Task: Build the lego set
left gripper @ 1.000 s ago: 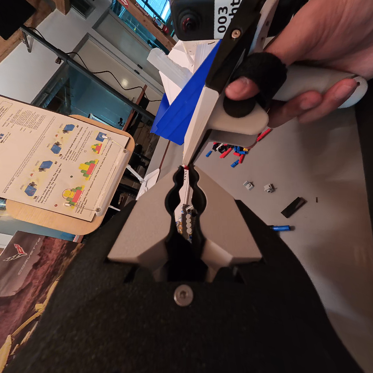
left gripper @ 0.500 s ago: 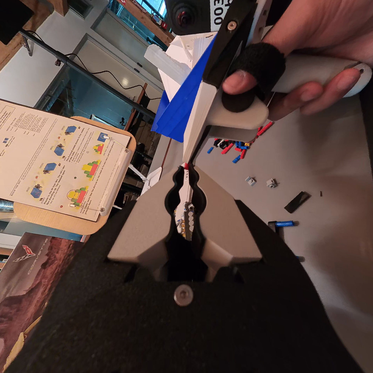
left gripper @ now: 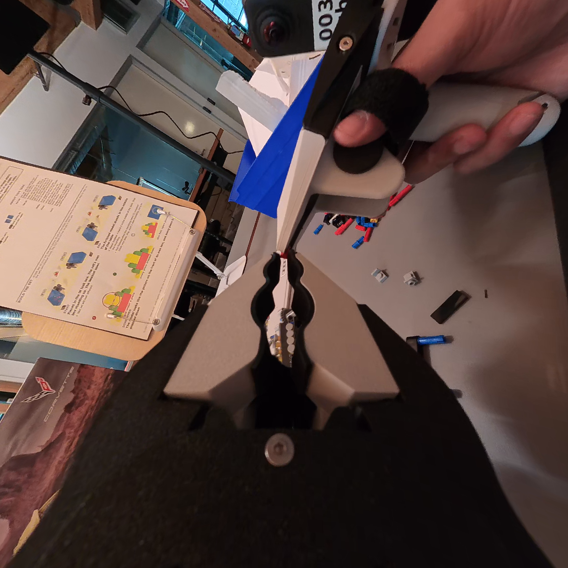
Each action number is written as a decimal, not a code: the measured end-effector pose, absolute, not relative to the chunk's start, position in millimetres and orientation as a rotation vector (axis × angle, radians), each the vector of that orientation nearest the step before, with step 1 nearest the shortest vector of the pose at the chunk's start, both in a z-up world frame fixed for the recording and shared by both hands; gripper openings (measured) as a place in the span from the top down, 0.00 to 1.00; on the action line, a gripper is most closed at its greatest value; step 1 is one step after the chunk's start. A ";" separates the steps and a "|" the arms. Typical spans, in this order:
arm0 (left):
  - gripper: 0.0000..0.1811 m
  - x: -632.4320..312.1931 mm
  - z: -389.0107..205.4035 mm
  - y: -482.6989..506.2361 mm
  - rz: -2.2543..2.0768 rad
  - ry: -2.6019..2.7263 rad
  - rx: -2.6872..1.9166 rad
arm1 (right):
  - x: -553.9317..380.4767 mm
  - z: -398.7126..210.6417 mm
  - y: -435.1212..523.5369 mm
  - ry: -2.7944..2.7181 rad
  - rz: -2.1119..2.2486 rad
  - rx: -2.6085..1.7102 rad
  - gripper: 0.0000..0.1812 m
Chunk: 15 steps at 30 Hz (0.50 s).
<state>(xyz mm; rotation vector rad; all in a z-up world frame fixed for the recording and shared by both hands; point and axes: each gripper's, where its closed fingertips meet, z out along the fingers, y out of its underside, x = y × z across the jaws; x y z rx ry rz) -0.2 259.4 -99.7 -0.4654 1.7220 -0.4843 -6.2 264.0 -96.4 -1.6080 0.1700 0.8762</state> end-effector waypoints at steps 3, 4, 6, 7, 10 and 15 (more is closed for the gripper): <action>0.99 0.2 -100.1 260.6 -0.482 1.724 -0.470 | -4.5 -95.7 263.3 0.180 0.887 -1.600 0.98; 0.99 0.2 -99.9 260.5 -0.483 1.724 -0.469 | -4.6 -95.6 263.1 0.181 0.893 -1.598 0.98; 0.98 0.2 -100.2 260.5 -0.478 1.724 -0.468 | -4.6 -95.9 263.4 0.179 0.889 -1.602 0.98; 0.98 0.2 -100.7 260.6 -0.476 1.725 -0.467 | -4.6 -96.4 263.5 0.180 0.885 -1.605 0.98; 0.99 0.3 -100.5 260.5 -0.479 1.726 -0.468 | -5.5 -97.1 263.6 0.177 0.888 -1.610 0.98; 0.99 0.6 -101.6 260.1 -0.479 1.730 -0.471 | -5.1 -98.2 263.2 0.167 0.859 -1.628 0.98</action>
